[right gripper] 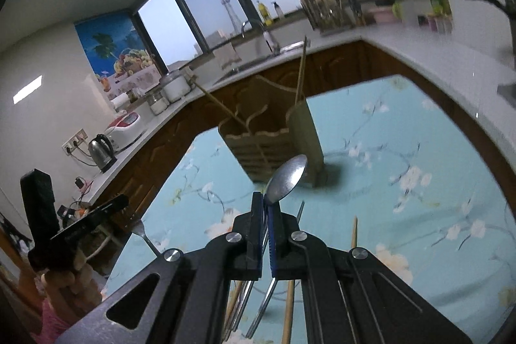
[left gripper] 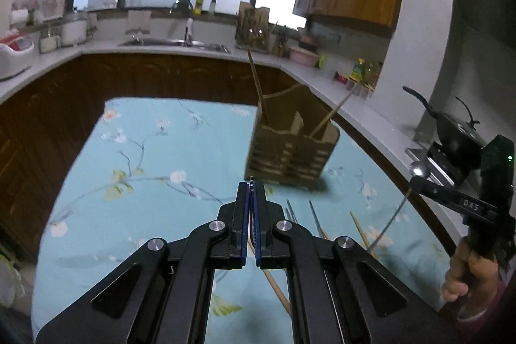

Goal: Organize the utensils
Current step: 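Lower the chopstick and spoon into the wooden holder and open both tools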

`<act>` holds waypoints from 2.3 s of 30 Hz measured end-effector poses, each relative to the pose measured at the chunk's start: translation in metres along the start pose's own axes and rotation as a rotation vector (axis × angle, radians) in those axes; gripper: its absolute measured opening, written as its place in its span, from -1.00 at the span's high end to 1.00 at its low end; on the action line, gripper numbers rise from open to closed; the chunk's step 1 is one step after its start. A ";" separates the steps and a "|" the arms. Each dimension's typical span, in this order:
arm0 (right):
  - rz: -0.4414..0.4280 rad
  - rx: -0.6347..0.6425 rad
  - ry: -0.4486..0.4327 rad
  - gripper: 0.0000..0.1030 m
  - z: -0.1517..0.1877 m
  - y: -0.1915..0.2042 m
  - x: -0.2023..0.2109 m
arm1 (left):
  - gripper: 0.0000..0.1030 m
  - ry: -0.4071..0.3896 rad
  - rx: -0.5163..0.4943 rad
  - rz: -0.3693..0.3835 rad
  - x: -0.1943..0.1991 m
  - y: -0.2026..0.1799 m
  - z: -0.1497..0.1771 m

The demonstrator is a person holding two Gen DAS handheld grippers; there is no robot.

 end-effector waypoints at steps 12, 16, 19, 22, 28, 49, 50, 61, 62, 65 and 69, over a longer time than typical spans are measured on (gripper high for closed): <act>0.025 0.031 -0.057 0.95 -0.023 0.002 0.007 | 0.97 -0.059 -0.015 -0.027 0.001 -0.007 -0.034; 0.037 0.036 -0.082 0.95 -0.036 0.000 0.009 | 0.97 -0.085 -0.016 -0.049 0.000 -0.007 -0.053; 0.049 0.046 -0.110 0.95 -0.048 0.001 0.011 | 0.97 -0.119 0.002 -0.068 0.001 -0.005 -0.070; 0.071 0.064 -0.153 0.95 -0.065 0.003 0.015 | 0.97 -0.157 0.026 -0.078 0.003 -0.002 -0.088; 0.128 0.101 -0.273 0.95 -0.111 0.011 0.020 | 0.97 -0.237 0.060 -0.092 0.000 -0.004 -0.141; 0.208 0.163 -0.182 0.95 -0.138 -0.012 -0.084 | 0.96 -0.114 -0.031 -0.167 -0.141 -0.021 -0.167; 0.192 0.158 -0.163 0.95 -0.135 -0.015 -0.090 | 0.96 -0.104 -0.039 -0.166 -0.146 -0.022 -0.163; 0.131 0.138 -0.059 0.92 -0.123 -0.024 -0.115 | 0.93 -0.047 -0.115 -0.131 -0.167 -0.038 -0.152; 0.131 0.136 -0.057 0.92 -0.123 -0.025 -0.114 | 0.93 -0.046 -0.113 -0.128 -0.167 -0.037 -0.153; 0.134 0.135 -0.053 0.92 -0.125 -0.026 -0.114 | 0.93 -0.044 -0.112 -0.130 -0.168 -0.036 -0.153; 0.124 0.123 -0.055 0.86 -0.129 -0.025 -0.115 | 0.88 -0.047 -0.105 -0.127 -0.165 -0.034 -0.154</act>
Point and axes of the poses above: each gripper's, at about its wrist camera, not at the fingertips, and x roughly against the way its jaws point, y to its left, z to its underside, the point moved 8 cm from there along -x, roughly the way its jaws point, and after that the axes turned 15 degrees about y, right-handed, at the moved point
